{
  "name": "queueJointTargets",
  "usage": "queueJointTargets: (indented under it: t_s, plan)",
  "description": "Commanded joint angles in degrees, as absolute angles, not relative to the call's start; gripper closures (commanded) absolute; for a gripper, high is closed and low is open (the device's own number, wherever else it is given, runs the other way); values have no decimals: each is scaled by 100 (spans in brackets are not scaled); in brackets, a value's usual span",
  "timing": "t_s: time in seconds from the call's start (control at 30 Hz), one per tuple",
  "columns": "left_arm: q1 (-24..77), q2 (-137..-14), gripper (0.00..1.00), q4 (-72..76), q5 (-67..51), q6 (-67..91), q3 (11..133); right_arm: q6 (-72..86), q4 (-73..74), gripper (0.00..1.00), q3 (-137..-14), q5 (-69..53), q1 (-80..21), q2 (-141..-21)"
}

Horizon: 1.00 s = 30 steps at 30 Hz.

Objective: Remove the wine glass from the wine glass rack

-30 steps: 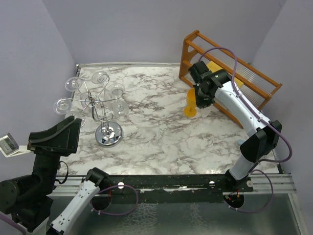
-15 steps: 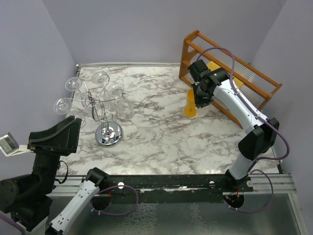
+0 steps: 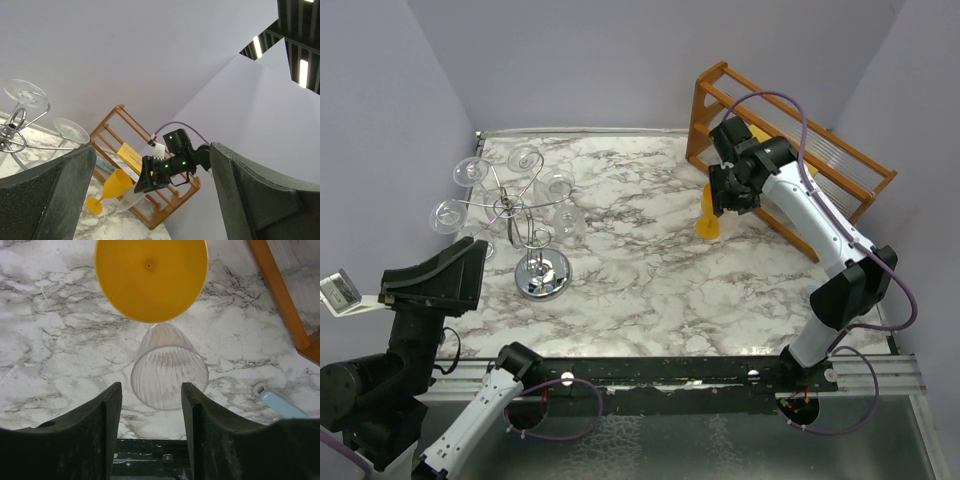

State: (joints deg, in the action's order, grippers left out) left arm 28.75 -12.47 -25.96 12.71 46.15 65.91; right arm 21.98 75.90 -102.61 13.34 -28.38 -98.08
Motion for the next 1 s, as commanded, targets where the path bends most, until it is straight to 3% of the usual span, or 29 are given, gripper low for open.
queueJointTargets:
  t_s: [0.0, 0.17, 0.33, 0.6, 0.97]
  plan:
    - [2918, -1242, 1, -2770, 1395, 4718, 6577, 2036, 7452, 45, -10678, 1073, -2810, -9221]
    - [2932, -1647, 1, -3067, 1302, 4845, 6793, 1899, 6710, 23, -10084, 615, -2808, -8288]
    - [2936, -2351, 1, -3724, 1145, 4931, 7211, 1807, 5130, 12, -8577, 7, -2811, -7063]
    - [2944, -3335, 1, -4621, 1177, 4738, 8009, 1861, 3246, 9, -7137, -974, -2812, -6055]
    - [2942, -4703, 5, -5302, 1732, 4286, 8956, 1630, 3041, 9, -6731, -1214, -2812, -6025]
